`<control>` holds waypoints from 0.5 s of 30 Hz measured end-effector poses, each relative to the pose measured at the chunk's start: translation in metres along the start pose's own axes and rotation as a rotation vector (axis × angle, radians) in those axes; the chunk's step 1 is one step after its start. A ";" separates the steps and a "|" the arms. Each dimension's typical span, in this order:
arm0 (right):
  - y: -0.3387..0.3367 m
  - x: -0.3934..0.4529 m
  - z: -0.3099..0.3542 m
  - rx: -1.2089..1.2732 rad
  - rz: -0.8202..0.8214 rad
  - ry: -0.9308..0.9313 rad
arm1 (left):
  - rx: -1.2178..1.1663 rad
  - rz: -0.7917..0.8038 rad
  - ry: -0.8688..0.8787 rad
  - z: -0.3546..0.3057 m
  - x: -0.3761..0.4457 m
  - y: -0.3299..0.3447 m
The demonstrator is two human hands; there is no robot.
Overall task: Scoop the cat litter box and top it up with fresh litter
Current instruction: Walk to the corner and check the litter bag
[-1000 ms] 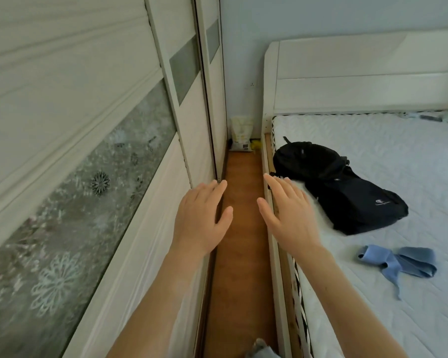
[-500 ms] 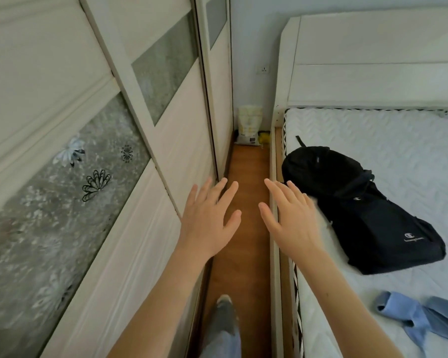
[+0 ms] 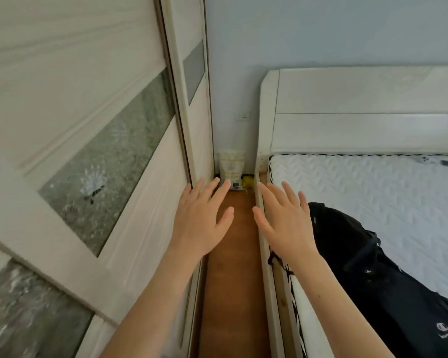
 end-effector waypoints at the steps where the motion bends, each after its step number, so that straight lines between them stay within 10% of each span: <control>1: 0.005 0.017 0.000 -0.015 0.002 0.001 | -0.007 -0.002 0.002 0.006 0.018 0.001; 15: 0.131 0.221 -0.029 0.038 0.131 0.016 | -0.004 0.128 -0.076 0.107 0.218 0.082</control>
Point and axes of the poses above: each hand's wrist, its own x-axis towards the middle knuckle, its own y-axis out of the palm, z = x × y, the point moved 1 cm from there along x, towards the middle knuckle, and after that the axes turned 15 degrees about -x, right-handed, at the moved point
